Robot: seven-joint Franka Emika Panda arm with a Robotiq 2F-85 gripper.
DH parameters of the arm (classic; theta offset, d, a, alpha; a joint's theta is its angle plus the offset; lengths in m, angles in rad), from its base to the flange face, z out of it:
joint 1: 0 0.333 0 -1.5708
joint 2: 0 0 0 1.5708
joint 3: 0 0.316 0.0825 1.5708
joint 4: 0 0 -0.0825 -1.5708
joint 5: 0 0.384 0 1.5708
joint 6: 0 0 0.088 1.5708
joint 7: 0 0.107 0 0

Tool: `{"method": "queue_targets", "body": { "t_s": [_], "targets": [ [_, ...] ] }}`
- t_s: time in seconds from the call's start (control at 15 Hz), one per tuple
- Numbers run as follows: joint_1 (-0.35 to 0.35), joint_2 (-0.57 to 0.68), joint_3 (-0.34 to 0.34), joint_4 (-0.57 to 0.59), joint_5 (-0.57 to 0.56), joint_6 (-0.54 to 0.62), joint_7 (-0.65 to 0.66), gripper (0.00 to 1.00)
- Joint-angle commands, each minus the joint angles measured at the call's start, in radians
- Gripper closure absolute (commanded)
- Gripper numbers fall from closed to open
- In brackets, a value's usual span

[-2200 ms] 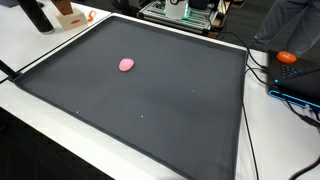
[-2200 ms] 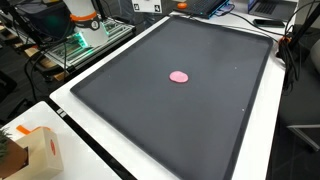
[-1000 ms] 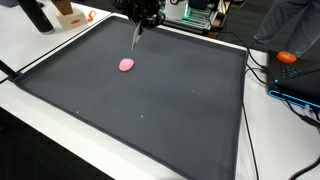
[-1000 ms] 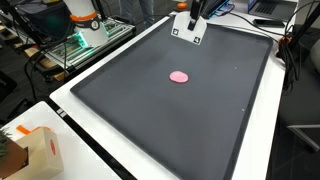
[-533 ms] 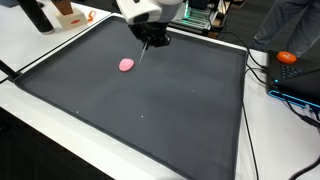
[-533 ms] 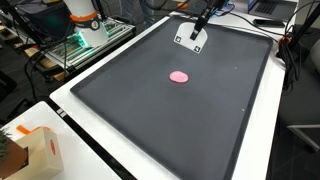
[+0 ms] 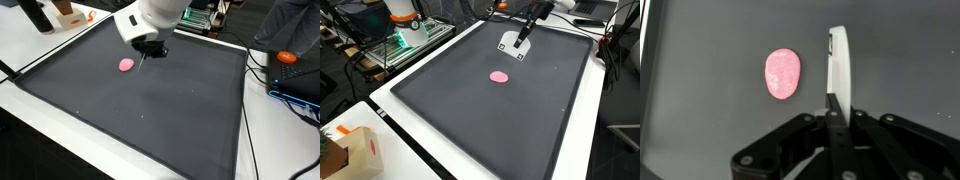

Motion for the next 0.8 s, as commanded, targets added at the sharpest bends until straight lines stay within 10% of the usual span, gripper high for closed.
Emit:
{"method": "queue_targets", "body": {
  "t_s": [0.0,0.73],
  "targets": [
    [0.015,0.037,-0.024,0.068,-0.007,-0.033,-0.018,0.99],
    [-0.030,0.040,-0.031,0.159,0.094,-0.026,-0.021,0.99]
  ]
}}
